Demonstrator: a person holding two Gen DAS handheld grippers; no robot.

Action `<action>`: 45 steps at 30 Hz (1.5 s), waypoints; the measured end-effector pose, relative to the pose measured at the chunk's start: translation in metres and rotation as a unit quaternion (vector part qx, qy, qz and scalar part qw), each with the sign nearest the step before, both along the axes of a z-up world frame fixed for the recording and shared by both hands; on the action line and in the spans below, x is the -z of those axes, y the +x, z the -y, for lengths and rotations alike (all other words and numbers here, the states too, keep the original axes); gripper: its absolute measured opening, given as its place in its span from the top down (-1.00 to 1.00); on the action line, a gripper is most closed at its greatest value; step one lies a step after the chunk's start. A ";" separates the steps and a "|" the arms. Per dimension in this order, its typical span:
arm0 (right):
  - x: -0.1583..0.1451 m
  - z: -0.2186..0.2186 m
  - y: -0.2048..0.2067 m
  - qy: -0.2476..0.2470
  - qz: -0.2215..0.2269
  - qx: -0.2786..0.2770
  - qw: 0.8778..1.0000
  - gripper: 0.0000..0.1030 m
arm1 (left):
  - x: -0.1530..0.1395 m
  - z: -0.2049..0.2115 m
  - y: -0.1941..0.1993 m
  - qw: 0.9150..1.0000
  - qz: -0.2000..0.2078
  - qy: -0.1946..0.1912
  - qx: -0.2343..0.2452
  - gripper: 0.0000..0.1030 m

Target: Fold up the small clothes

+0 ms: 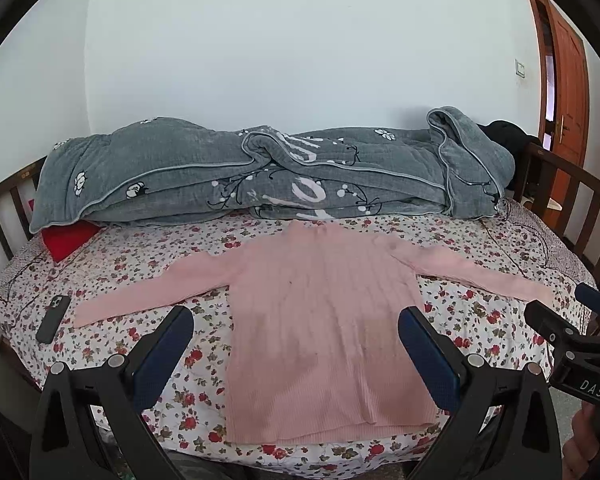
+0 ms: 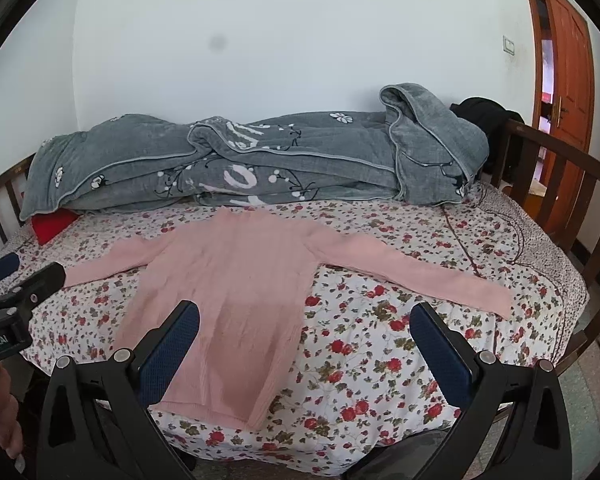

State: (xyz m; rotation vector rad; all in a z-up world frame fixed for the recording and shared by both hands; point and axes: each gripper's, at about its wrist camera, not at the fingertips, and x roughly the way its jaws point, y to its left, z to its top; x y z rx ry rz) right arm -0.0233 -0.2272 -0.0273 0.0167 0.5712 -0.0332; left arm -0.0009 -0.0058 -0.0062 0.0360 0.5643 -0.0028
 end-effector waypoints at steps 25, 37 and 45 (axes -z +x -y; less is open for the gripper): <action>-0.008 0.001 -0.004 0.001 0.008 -0.001 1.000 -1.00 | -0.011 -0.005 0.003 1.000 0.005 0.003 -0.003 -1.00; -0.010 0.004 -0.005 0.006 0.009 -0.004 1.000 -1.00 | -0.012 -0.007 0.004 1.000 0.004 0.003 -0.004 -1.00; -0.011 0.006 -0.004 0.009 0.010 -0.001 1.000 -1.00 | -0.011 -0.007 0.003 1.000 0.005 0.003 -0.004 -1.00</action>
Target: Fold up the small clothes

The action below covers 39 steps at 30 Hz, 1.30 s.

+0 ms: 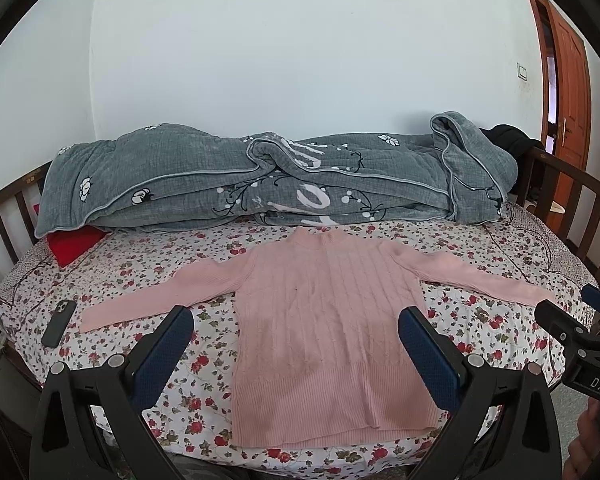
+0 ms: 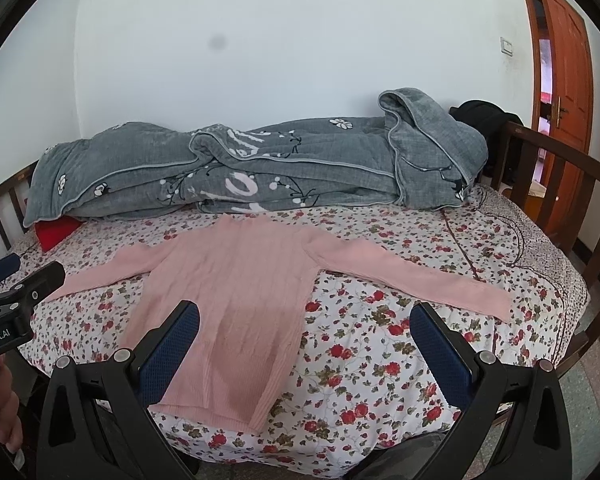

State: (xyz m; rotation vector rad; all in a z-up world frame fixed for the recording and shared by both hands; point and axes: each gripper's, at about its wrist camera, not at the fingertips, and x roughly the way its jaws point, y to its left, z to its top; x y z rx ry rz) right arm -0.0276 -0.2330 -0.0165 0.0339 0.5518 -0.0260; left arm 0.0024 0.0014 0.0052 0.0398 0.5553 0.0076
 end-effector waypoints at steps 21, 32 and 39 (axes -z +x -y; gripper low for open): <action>-0.002 -0.007 -0.003 -0.008 0.018 -0.005 1.000 -1.00 | 0.007 -0.009 0.005 1.000 0.001 -0.012 0.000 -1.00; 0.023 -0.027 0.027 -0.025 0.002 -0.019 1.000 -0.99 | 0.060 -0.058 0.041 0.998 -0.030 -0.050 -0.024 -1.00; 0.056 -0.051 0.061 -0.009 -0.017 -0.038 0.999 -0.99 | 0.111 -0.112 0.070 0.993 -0.064 -0.071 -0.063 -0.97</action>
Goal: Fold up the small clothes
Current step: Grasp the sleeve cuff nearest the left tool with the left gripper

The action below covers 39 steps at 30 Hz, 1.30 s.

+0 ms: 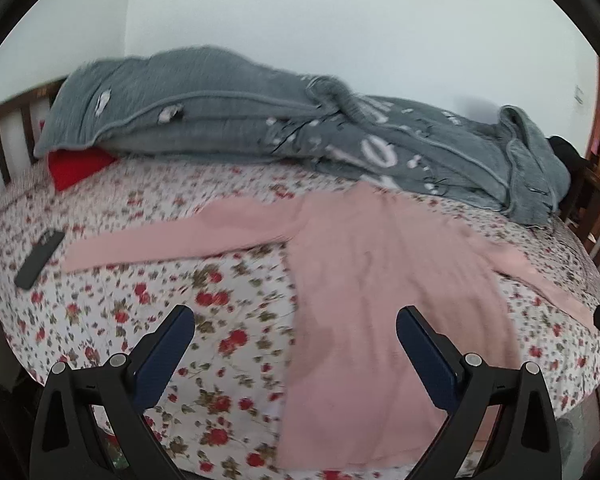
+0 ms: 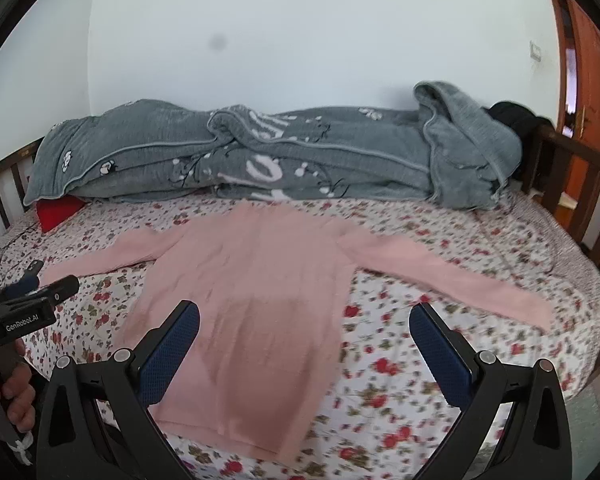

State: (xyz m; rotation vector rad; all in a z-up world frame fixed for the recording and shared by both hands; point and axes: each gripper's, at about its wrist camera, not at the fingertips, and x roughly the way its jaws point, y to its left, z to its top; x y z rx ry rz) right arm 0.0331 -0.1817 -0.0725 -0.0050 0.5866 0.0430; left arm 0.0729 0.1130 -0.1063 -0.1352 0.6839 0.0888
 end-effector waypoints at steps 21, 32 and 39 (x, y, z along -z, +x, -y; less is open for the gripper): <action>0.072 -0.037 0.063 -0.052 -0.040 -0.040 0.997 -0.88 | 0.115 -0.274 0.066 0.957 -0.022 -0.215 -0.192 -0.24; 0.094 0.018 0.077 -0.024 -0.070 0.014 0.997 -0.88 | 0.128 -0.330 0.082 0.921 -0.003 -0.294 -0.257 0.47; 0.094 0.074 0.074 0.017 -0.065 0.043 0.997 -0.88 | 0.079 -0.306 0.100 0.943 0.004 -0.216 -0.253 0.86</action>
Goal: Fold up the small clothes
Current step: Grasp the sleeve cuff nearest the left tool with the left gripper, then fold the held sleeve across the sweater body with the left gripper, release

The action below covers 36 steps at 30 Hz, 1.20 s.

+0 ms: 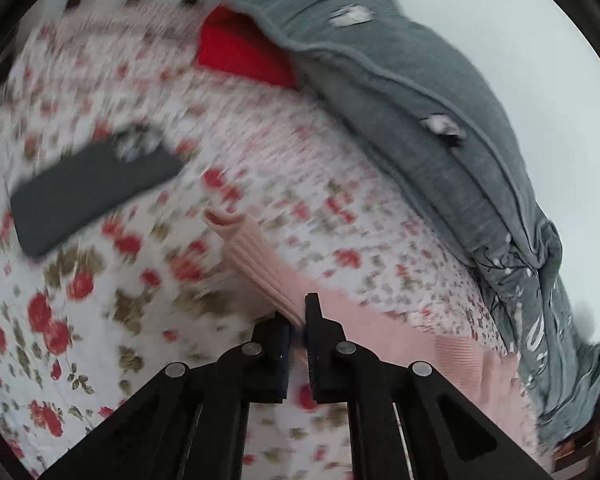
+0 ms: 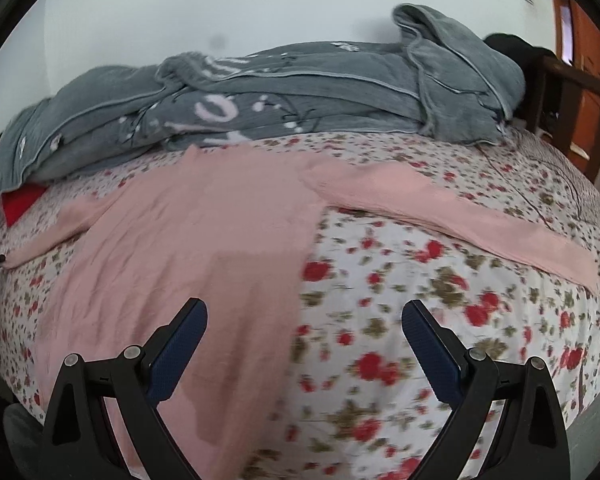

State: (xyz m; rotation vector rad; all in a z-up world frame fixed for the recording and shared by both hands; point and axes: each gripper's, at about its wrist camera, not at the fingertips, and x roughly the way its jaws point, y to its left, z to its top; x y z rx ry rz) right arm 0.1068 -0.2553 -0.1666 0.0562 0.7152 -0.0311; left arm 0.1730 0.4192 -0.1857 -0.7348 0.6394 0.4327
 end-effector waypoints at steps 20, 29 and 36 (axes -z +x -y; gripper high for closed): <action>0.021 0.177 -0.018 0.083 0.075 0.094 0.989 -0.88 | -0.090 0.467 0.130 0.931 0.029 0.152 0.332 0.86; 0.030 0.213 -0.031 0.087 0.071 0.115 0.987 -0.88 | 0.026 0.605 0.099 0.871 -0.032 0.249 0.421 0.65; 0.037 0.226 -0.030 0.091 0.058 0.123 0.987 -0.88 | 0.019 0.595 0.103 0.884 -0.020 0.231 0.406 -0.56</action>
